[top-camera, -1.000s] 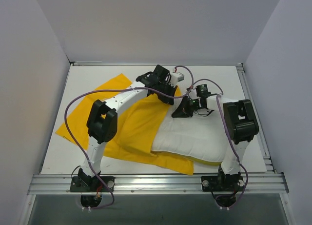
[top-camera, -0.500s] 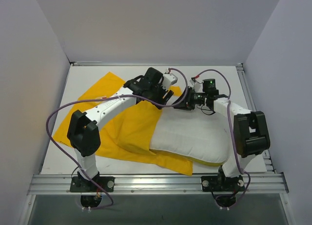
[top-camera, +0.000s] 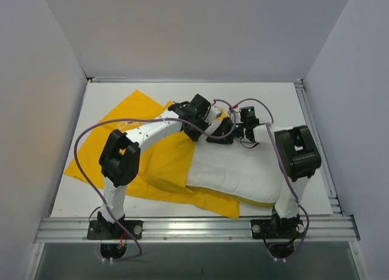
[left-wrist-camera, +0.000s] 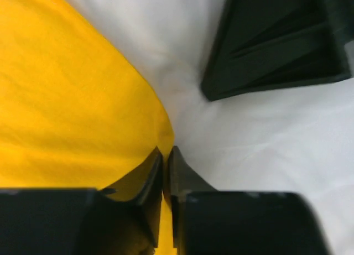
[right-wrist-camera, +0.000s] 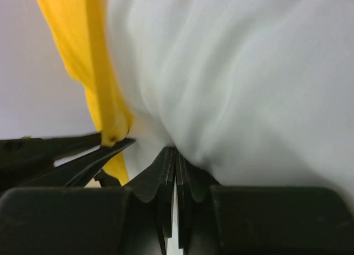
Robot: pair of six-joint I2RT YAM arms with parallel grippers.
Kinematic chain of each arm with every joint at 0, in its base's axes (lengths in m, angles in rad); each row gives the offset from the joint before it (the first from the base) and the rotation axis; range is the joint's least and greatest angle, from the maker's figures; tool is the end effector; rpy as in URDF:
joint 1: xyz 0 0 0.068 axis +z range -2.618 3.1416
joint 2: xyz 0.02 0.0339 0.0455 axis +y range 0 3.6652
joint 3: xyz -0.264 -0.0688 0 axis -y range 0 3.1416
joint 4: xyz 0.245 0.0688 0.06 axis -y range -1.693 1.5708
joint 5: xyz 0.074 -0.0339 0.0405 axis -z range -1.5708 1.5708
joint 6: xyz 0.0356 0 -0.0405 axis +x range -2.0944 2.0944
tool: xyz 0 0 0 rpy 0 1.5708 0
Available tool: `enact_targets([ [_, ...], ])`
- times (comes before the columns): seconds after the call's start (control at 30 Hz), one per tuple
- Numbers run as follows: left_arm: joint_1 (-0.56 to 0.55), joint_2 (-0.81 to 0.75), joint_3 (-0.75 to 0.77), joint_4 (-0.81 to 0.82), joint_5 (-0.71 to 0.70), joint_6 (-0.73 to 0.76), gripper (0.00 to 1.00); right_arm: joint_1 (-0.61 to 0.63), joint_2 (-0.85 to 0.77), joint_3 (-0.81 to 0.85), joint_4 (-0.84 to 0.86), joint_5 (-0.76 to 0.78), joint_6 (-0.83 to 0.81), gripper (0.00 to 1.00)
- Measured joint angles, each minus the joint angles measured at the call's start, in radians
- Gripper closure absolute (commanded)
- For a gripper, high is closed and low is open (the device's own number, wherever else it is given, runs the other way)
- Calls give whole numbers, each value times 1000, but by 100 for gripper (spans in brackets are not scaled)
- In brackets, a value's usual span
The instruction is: Put the pillow into the pillowcase
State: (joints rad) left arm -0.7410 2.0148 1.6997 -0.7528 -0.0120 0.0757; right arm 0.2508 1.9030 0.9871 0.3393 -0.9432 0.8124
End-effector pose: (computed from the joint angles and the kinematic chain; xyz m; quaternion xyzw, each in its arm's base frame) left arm 0.3233 -0.2952 0.2370 0.3832 0.8895 -0.0758 0.2371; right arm 0.3634 0.1228 0.1536 0.0088 0.8124 0.5596 0.1638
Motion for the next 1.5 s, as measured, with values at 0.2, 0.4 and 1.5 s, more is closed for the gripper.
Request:
enact_targets([
  [0.2, -9, 47, 146, -28, 232, 7, 100, 11, 88, 0, 98, -18, 75, 100],
  [0.4, -91, 175, 384, -15, 483, -6, 100, 11, 123, -1, 193, -38, 164, 100],
  [1.5, -193, -364, -381, 58, 31, -64, 23, -87, -385, -203, -484, 11, -362, 85],
])
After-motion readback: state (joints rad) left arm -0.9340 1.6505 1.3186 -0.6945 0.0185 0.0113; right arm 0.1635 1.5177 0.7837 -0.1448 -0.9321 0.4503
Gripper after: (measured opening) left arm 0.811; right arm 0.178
